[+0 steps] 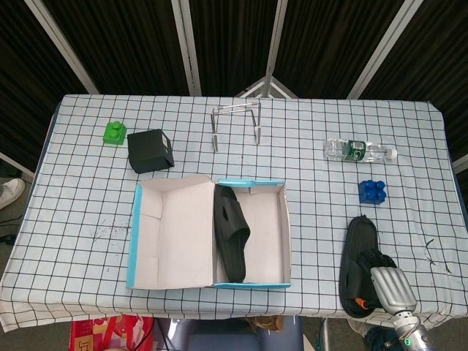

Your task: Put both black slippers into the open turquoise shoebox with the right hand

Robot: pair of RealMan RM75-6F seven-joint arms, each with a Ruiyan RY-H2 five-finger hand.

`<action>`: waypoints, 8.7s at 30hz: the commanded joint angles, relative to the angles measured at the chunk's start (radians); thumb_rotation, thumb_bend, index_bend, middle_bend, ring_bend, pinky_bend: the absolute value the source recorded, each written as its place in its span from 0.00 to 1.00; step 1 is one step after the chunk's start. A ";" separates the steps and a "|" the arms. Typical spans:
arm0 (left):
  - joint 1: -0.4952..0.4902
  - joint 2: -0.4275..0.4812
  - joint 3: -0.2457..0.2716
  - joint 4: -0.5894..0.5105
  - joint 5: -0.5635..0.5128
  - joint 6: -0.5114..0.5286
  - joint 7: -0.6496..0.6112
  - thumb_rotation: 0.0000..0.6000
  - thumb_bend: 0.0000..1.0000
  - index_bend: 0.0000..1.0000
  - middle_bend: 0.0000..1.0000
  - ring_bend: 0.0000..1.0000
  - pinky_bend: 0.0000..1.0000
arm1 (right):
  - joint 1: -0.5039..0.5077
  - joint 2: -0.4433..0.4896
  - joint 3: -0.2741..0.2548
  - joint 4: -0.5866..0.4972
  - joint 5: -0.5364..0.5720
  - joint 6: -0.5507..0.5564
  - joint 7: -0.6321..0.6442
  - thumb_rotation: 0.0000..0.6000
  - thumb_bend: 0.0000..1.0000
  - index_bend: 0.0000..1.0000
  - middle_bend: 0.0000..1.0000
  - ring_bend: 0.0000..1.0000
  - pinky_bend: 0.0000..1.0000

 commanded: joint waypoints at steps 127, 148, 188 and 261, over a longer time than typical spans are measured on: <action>0.002 0.002 -0.004 0.003 -0.009 -0.003 -0.008 1.00 0.64 0.24 0.05 0.03 0.10 | 0.510 0.204 0.488 -0.496 0.649 -0.612 0.631 1.00 0.80 0.64 0.42 0.34 0.32; 0.001 0.008 0.000 -0.003 -0.008 -0.010 -0.012 1.00 0.64 0.24 0.05 0.03 0.10 | 0.602 0.093 0.369 -0.394 0.717 -0.564 0.536 1.00 0.80 0.64 0.41 0.34 0.32; -0.001 0.003 0.002 0.000 -0.002 -0.008 -0.007 1.00 0.64 0.24 0.05 0.03 0.10 | 0.568 -0.077 0.244 -0.253 0.606 -0.423 0.361 1.00 0.81 0.64 0.41 0.34 0.32; -0.001 0.007 0.003 -0.002 0.000 -0.009 -0.018 1.00 0.64 0.24 0.05 0.03 0.10 | 0.578 0.196 0.267 -0.489 0.558 -0.338 0.133 1.00 0.31 0.11 0.03 0.06 0.11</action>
